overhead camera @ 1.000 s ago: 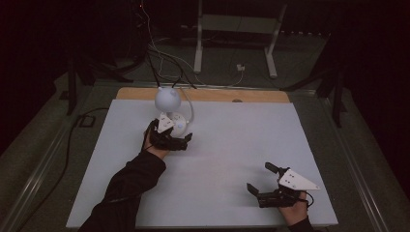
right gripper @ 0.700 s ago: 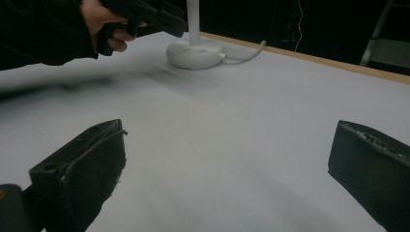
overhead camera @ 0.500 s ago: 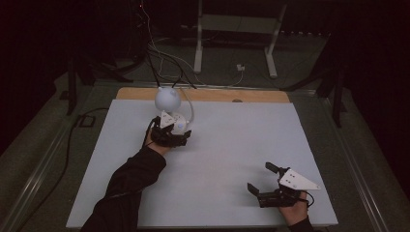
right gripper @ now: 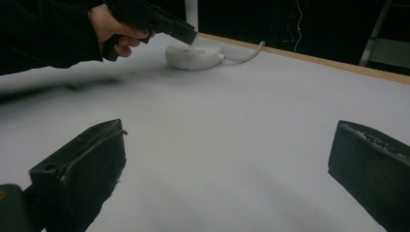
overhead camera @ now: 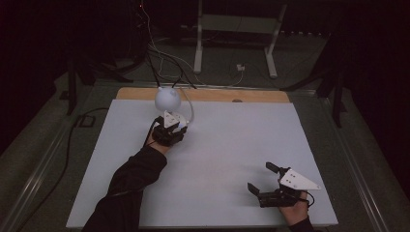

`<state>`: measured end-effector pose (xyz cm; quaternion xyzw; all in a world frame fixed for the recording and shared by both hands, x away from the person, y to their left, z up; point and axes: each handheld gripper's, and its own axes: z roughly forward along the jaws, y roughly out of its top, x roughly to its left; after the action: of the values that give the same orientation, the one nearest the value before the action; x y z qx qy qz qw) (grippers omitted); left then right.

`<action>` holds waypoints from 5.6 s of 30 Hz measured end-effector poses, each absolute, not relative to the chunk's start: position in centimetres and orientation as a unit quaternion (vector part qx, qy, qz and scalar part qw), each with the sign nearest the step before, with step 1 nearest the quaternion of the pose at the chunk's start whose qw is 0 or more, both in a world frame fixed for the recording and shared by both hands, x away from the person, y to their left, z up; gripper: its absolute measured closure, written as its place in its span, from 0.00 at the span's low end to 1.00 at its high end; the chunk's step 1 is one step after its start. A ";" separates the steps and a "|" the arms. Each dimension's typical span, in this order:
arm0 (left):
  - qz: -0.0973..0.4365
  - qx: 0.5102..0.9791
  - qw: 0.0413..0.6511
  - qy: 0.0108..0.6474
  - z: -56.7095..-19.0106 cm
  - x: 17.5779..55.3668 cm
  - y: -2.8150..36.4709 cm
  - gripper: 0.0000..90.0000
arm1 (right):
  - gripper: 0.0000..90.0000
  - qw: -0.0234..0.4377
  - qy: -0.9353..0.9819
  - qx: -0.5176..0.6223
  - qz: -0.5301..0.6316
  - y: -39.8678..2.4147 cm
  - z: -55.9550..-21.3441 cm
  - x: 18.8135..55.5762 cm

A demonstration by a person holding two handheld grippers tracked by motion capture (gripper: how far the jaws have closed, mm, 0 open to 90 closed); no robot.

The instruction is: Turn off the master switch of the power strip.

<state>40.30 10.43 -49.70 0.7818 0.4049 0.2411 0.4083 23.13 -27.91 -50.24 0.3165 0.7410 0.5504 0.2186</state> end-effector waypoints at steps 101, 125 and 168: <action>0.332 0.846 0.287 0.303 -48.4 41.0 7.2 1.00 | 0.00 0.216 0.742 0.314 0.551 -28.0 -50.1 23.1; 0.156 0.867 0.377 0.286 -44.4 37.8 8.8 0.16 | 0.00 0.215 0.742 0.315 0.551 -27.9 -50.1 23.1; 0.072 0.858 0.438 0.259 -46.7 28.8 18.4 0.01 | 0.00 0.216 0.747 0.313 0.545 -27.5 -50.2 23.0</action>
<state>28.76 18.44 -46.71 0.8578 0.2592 0.0724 0.4379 23.00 -27.49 -50.18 0.3134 0.7474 0.5446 0.2158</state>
